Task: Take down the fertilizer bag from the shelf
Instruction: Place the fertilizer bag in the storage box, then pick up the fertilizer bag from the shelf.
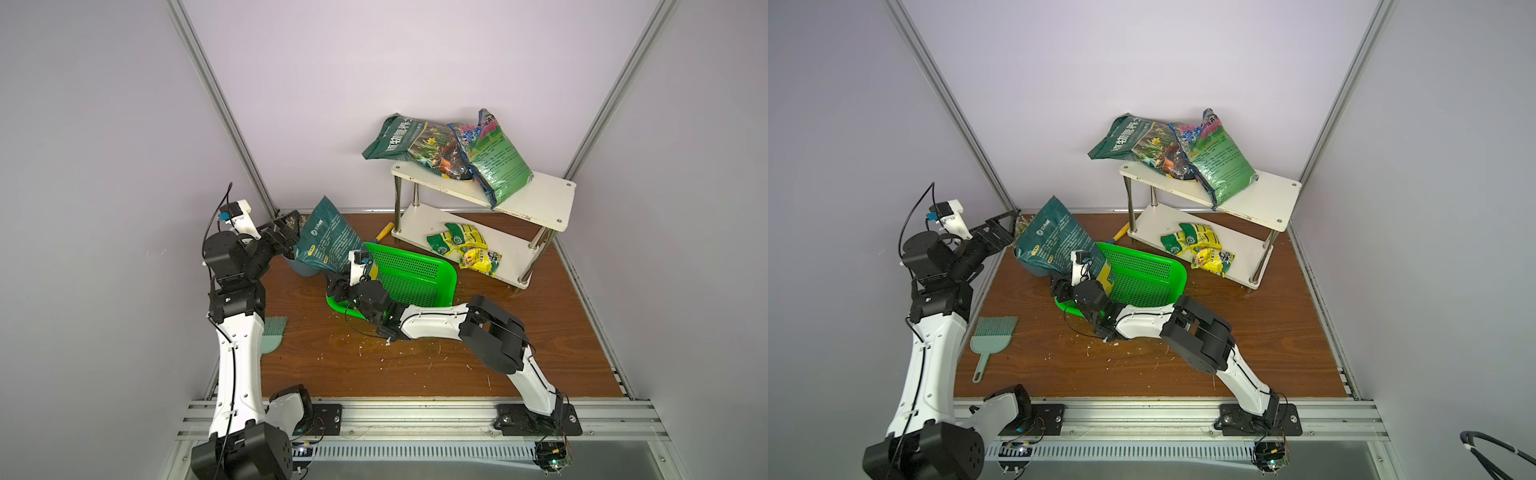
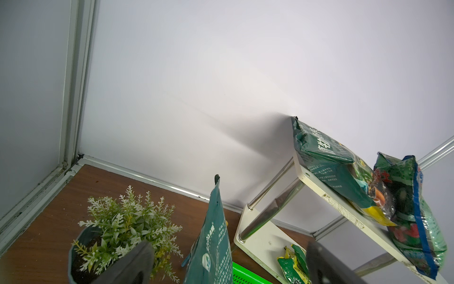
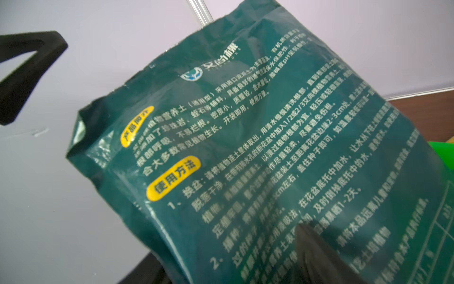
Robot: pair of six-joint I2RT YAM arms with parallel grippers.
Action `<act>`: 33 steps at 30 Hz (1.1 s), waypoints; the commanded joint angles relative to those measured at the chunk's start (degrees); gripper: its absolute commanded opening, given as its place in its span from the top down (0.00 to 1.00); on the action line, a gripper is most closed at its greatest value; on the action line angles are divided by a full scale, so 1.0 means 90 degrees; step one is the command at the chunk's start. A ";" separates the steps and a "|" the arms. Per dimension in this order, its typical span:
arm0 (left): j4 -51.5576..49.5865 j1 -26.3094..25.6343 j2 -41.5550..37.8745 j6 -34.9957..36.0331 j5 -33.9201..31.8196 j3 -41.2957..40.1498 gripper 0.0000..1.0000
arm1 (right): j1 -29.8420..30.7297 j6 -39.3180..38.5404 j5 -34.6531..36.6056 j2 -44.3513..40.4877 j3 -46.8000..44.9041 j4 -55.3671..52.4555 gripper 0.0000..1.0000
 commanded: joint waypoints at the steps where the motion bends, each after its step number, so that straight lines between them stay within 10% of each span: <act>1: 0.0179 0.0131 -0.0006 -0.0016 0.0113 -0.0037 0.00 | -0.0031 -0.0499 -0.0005 -0.1058 -0.0240 -0.0141 0.19; 14: 0.0335 0.0395 0.0163 -0.0212 0.0260 -0.0101 0.00 | -0.0316 -0.3337 0.1342 -0.4588 0.0128 -0.3402 0.09; 26: 0.0477 0.0418 0.0043 -0.0290 0.0367 -0.0168 0.00 | -0.1481 -0.5074 0.3440 -0.1405 0.7652 -0.8795 0.16; 33: 0.0560 0.0468 0.0026 -0.0366 0.0416 -0.0235 0.00 | -0.1976 -0.5238 0.3562 -0.1021 0.7278 -0.8855 0.17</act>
